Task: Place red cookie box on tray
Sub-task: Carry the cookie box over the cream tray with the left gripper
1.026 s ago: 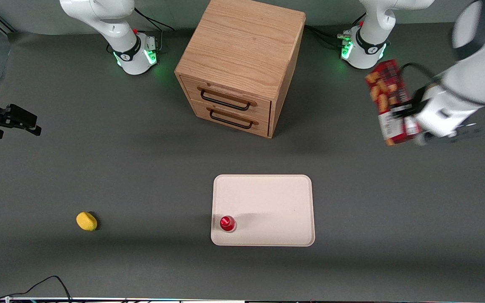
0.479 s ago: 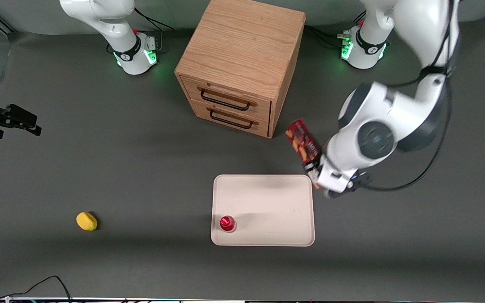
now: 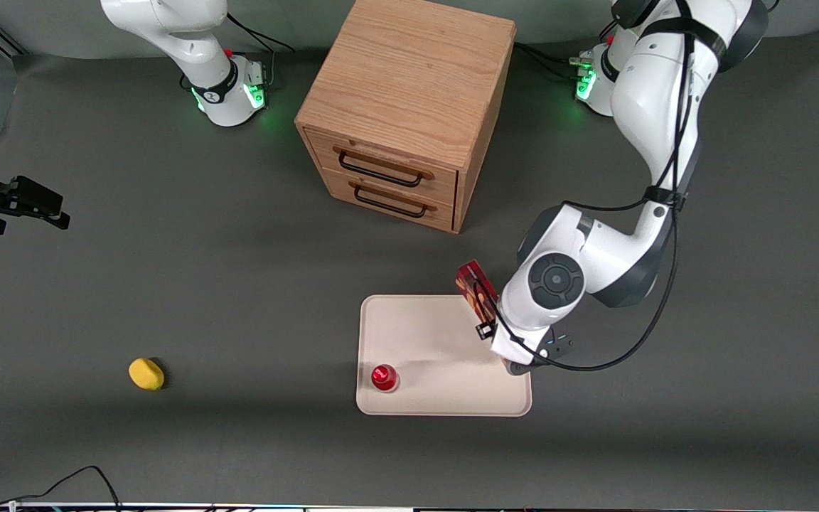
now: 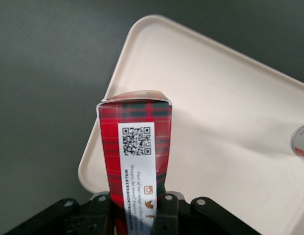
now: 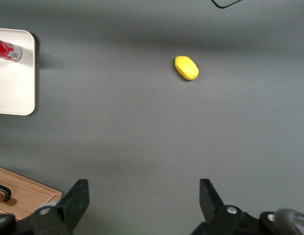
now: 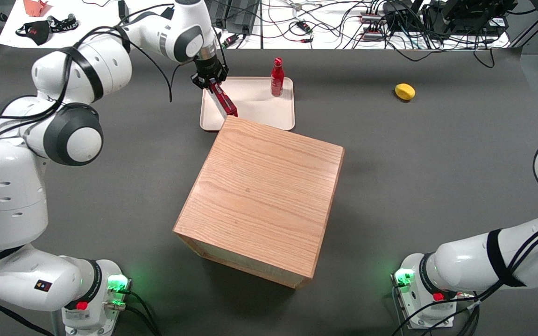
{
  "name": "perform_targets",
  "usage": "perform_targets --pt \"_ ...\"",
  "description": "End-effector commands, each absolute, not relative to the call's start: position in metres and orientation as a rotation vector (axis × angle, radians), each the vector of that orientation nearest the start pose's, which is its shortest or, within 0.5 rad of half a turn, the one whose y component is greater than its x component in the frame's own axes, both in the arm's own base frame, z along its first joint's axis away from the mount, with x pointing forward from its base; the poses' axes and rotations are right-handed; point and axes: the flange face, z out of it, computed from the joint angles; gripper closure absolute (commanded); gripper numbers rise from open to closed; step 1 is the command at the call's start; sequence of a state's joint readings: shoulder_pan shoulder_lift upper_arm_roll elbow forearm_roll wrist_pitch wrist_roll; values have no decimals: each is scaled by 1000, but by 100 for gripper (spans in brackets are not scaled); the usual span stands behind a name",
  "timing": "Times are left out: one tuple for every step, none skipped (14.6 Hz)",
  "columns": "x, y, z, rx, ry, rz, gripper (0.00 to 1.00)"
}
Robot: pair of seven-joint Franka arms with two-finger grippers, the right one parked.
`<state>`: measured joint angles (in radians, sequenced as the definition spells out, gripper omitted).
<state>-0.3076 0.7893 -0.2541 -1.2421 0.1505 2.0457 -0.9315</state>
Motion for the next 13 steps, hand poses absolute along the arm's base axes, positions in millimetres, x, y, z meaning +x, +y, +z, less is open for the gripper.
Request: perform_targets --pt "681 -360 289 -3192 -511 -122 100" --pt "684 -360 280 -3199 -499 -144 100" --pt "687 -360 275 -3209 -496 -161 100" --pt "690 -357 272 -3211 -484 -164 100" --pt "694 -351 270 -3214 -463 -167 100" --pt "697 -346 267 -3214 -453 -164 100" --pt "700 -344 264 -3217 -447 -173 100" --pt "703 -340 260 -3218 -447 -190 100" --pt "706 -336 253 -3214 -451 -203 100" --pt "706 -335 250 -3218 -448 -211 100" --pt "706 -336 245 -3224 -455 -218 100" --pt "706 -336 242 -3225 -460 -220 91" --pt "706 -336 238 -3224 -464 -209 78"
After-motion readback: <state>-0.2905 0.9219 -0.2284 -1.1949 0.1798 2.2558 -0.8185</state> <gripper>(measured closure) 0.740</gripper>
